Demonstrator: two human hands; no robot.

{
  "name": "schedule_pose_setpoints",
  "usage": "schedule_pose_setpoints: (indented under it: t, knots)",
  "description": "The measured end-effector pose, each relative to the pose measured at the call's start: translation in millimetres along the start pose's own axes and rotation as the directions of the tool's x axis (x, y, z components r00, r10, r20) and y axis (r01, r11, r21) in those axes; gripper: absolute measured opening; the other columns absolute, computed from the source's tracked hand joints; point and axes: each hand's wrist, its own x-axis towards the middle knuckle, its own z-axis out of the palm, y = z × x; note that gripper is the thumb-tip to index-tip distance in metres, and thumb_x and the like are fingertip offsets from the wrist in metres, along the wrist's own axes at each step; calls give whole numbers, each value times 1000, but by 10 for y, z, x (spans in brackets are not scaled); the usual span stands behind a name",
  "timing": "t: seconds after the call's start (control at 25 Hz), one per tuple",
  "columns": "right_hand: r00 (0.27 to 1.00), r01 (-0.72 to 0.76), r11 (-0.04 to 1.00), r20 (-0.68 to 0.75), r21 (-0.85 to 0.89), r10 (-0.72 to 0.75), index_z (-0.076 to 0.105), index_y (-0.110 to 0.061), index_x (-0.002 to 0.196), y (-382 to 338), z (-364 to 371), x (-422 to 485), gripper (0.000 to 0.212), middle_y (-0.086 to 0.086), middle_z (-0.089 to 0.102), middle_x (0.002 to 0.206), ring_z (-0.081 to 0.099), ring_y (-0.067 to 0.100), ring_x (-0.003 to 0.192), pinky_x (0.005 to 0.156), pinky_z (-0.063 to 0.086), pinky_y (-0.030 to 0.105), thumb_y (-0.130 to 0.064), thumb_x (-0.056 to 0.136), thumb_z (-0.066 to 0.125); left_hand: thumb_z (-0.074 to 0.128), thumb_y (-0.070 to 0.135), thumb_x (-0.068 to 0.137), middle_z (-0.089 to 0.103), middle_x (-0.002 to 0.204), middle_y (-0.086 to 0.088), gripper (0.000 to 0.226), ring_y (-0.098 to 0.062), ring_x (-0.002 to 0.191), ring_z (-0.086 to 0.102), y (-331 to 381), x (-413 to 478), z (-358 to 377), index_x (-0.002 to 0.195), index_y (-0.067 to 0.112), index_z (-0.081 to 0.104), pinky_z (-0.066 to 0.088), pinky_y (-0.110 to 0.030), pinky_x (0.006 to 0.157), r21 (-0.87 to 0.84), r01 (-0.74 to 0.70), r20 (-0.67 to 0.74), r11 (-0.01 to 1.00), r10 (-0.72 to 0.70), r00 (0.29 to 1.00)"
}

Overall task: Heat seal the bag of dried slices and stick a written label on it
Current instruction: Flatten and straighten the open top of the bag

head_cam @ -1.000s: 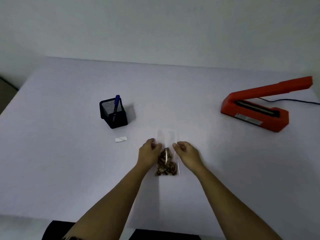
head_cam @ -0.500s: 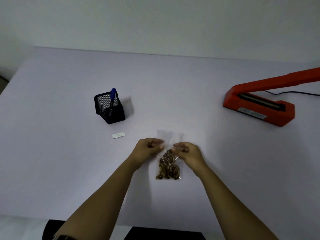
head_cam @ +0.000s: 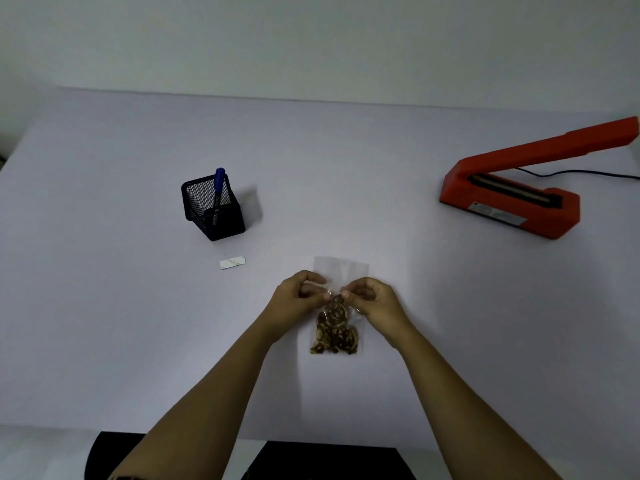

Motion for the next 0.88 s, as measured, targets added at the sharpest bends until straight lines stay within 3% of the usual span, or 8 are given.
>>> schedule_pose_setpoints:
  t: [0.12,0.28,0.48,0.6,0.76,0.88]
  knots:
    - [998,-45,998,46,33,44,63,-22,91,16,-52,-20,18,3,72,81,67,12,79,73,50,22,-9,81,69,71,9,79,74,79,-1,22,-9,79,69,-1,23,-41,96,21,66,53,-26,82,68,-7,24,998,5,1000]
    - [989,-50,998,134,-37,54,65,-19,97,-2,-120,-34,21,4,73,87,69,10,84,76,51,17,-10,80,70,71,7,79,74,77,7,19,-4,74,68,-1,4,-87,97,14,71,51,-15,72,66,-1,73,998,-4,997]
    - [994,10,997,105,-73,-2,70,-17,87,-11,-75,-43,11,1,72,89,68,11,85,73,50,14,-10,78,72,67,4,80,69,81,-10,9,-17,73,64,3,9,-33,86,9,70,51,-26,72,67,43,20,997,-44,999]
    - [997,6,997,81,-76,0,70,-21,83,8,-60,-53,11,1,72,90,68,14,88,78,51,20,-11,79,71,66,7,81,68,80,-8,8,-16,73,63,-3,1,-15,80,15,69,50,-25,71,112,24,17,993,-26,1000]
    - [996,-25,999,80,-26,27,70,-18,95,44,-112,-79,16,1,71,93,65,14,92,83,52,23,-9,82,68,68,14,83,70,88,-5,11,-13,80,62,-22,-5,-62,92,16,73,48,-22,76,177,21,-19,984,-18,1000]
    - [997,-42,996,73,76,37,57,-17,116,53,-161,-103,38,6,70,92,66,16,87,80,53,25,-6,82,67,66,16,85,72,91,-5,24,-8,81,64,-30,-39,-85,108,20,68,47,-20,79,184,-9,-58,983,20,998]
